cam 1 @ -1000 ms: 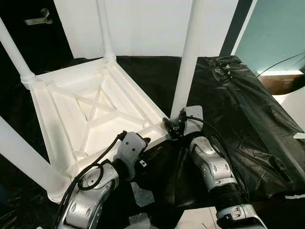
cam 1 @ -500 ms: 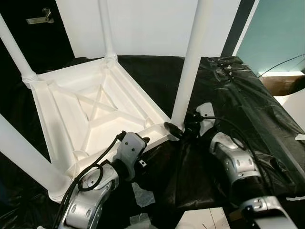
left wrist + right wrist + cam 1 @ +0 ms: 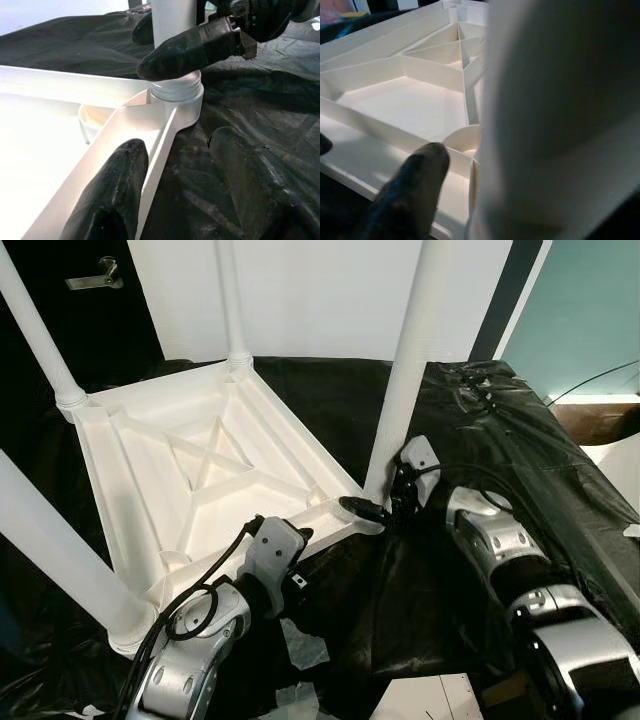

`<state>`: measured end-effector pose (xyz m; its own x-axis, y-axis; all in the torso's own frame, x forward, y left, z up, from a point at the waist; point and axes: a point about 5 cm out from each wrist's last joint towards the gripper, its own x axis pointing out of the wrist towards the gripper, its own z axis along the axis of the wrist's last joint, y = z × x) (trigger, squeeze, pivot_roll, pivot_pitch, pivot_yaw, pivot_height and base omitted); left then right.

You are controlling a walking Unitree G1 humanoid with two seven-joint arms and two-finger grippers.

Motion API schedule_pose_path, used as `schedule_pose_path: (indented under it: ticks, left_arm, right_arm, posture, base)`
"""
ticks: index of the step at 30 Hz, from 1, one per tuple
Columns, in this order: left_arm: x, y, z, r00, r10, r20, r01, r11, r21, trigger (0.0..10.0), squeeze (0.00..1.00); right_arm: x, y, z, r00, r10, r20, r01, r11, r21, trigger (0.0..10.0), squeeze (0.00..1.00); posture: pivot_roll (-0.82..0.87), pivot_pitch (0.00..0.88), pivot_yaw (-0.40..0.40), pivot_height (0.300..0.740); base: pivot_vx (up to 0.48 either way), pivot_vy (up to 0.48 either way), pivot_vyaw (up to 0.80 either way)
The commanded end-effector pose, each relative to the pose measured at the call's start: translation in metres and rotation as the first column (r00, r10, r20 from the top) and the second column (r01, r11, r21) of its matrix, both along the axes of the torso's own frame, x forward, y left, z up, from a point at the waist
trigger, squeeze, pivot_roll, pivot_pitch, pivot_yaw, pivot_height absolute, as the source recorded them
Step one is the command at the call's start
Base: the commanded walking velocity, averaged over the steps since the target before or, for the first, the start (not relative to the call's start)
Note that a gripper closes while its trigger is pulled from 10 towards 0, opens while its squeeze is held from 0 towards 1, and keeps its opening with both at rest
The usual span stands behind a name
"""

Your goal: Building children table

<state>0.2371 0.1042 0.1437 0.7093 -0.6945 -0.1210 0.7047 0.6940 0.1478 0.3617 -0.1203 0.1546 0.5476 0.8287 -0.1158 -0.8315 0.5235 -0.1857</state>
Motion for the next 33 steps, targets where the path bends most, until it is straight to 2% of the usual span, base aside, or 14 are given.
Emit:
schedule_pose_path:
  ticks: [1, 8, 9, 10, 11, 12, 16, 17, 19, 21, 22, 26, 32, 33]
  left_arm:
    - [0.003, 0.002, 0.0, 0.999, 0.049, 0.016, -0.049, 0.999, 0.01, 10.0, 0.0]
    - [-0.001, 0.003, 0.0, 0.998, 0.054, 0.016, -0.054, 0.998, 0.007, 10.0, 0.0]
    - [-0.001, 0.003, 0.0, 0.998, 0.056, 0.016, -0.056, 0.998, 0.006, 10.0, 0.0]
    - [-0.001, 0.003, 0.0, 0.998, 0.058, 0.016, -0.058, 0.998, 0.004, 10.0, 0.0]
    - [-0.001, 0.003, 0.0, 0.998, 0.058, 0.016, -0.058, 0.998, 0.004, 10.0, 0.0]
    - [-0.001, 0.003, 0.0, 0.998, 0.061, 0.016, -0.061, 0.998, 0.003, 10.0, 0.0]
    - [-0.002, 0.003, 0.0, 0.998, 0.063, 0.016, -0.063, 0.998, 0.001, 10.0, 0.0]
    - [-0.001, 0.003, -0.001, 0.997, 0.07, 0.015, -0.07, 0.998, -0.006, 10.0, 0.0]
    - [-0.001, 0.003, -0.001, 0.997, 0.07, 0.015, -0.07, 0.998, -0.006, 10.0, 0.0]
    - [-0.001, 0.002, -0.001, 0.997, 0.072, 0.017, -0.072, 0.997, -0.013, 10.0, 0.0]
    - [-0.001, 0.002, -0.001, 0.997, 0.072, 0.017, -0.072, 0.997, -0.013, 10.0, 0.0]
    - [0.003, 0.004, -0.001, 0.995, 0.095, 0.029, -0.095, 0.996, 0.0, 10.0, 0.0]
    - [0.009, 0.006, 0.0, 0.991, 0.123, 0.042, -0.123, 0.992, -0.002, 10.0, 0.0]
    - [0.009, 0.006, 0.0, 0.991, 0.123, 0.042, -0.123, 0.992, -0.002, 10.0, 0.0]
  right_arm:
    - [-0.002, 0.003, -0.004, 0.999, 0.043, -0.015, -0.043, 0.999, -0.029, 0.0, 0.0]
    - [-0.005, 0.0, -0.013, 0.998, 0.034, -0.044, -0.035, 0.999, -0.016, 0.0, 0.0]
    - [-0.005, -0.001, -0.015, 0.998, 0.024, -0.051, -0.024, 1.0, -0.007, 0.5, 0.0]
    - [-0.004, -0.002, -0.016, 0.998, 0.009, -0.055, -0.009, 1.0, -0.001, 5.3, 0.0]
    - [-0.004, -0.002, -0.016, 0.998, 0.009, -0.055, -0.009, 1.0, -0.001, 5.3, 0.0]
    - [-0.004, -0.003, -0.016, 0.998, -0.006, -0.057, 0.007, 1.0, 0.009, 10.0, 0.0]
    - [-0.003, -0.004, -0.017, 0.998, -0.02, -0.061, 0.022, 1.0, 0.022, 10.0, 0.0]
    - [-0.002, -0.006, -0.02, 0.992, -0.108, -0.06, 0.111, 0.993, 0.042, 10.0, 0.0]
    - [-0.002, -0.006, -0.02, 0.992, -0.108, -0.06, 0.111, 0.993, 0.042, 10.0, 0.0]
    - [-0.003, -0.006, -0.024, 0.972, -0.227, -0.064, 0.231, 0.97, 0.07, 10.0, 0.0]
    - [-0.003, -0.006, -0.024, 0.972, -0.227, -0.064, 0.231, 0.97, 0.07, 10.0, 0.0]
    - [-0.008, 0.002, -0.038, 0.912, -0.389, -0.127, 0.403, 0.909, 0.105, 10.0, 0.0]
    - [-0.018, 0.015, -0.048, 0.834, -0.529, -0.155, 0.547, 0.83, 0.112, 10.0, 0.0]
    - [-0.018, 0.015, -0.048, 0.834, -0.529, -0.155, 0.547, 0.83, 0.112, 10.0, 0.0]
  posture:
    - [0.19, 0.0, -0.071, 0.74]
    - [0.19, 0.008, -0.079, 0.74]
    - [0.19, 0.01, -0.08, 0.74]
    - [0.19, 0.014, -0.082, 0.74]
    - [0.19, 0.014, -0.082, 0.74]
    - [0.19, 0.021, -0.083, 0.74]
    - [0.19, 0.021, -0.083, 0.74]
    - [0.18, 0.039, -0.075, 0.74]
    - [0.18, 0.039, -0.075, 0.74]
    - [0.16, 0.041, -0.065, 0.74]
    - [0.16, 0.041, -0.065, 0.74]
    - [0.16, 0.041, -0.06, 0.74]
    - [0.16, 0.03, -0.06, 0.74]
    - [0.16, 0.03, -0.06, 0.74]
  base:
    - [0.0, 0.0, 0.0]
    - [0.0, 0.0, 0.0]
    - [0.0, 0.0, 0.0]
    - [0.0, 0.0, 0.0]
    - [0.0, 0.0, 0.0]
    - [0.0, 0.0, 0.0]
    - [0.0, 0.0, 0.0]
    - [0.0, 0.0, 0.0]
    - [0.0, 0.0, 0.0]
    - [0.0, 0.0, 0.0]
    - [0.0, 0.0, 0.0]
    - [0.0, 0.0, 0.0]
    - [0.0, 0.0, 0.0]
    - [0.0, 0.0, 0.0]
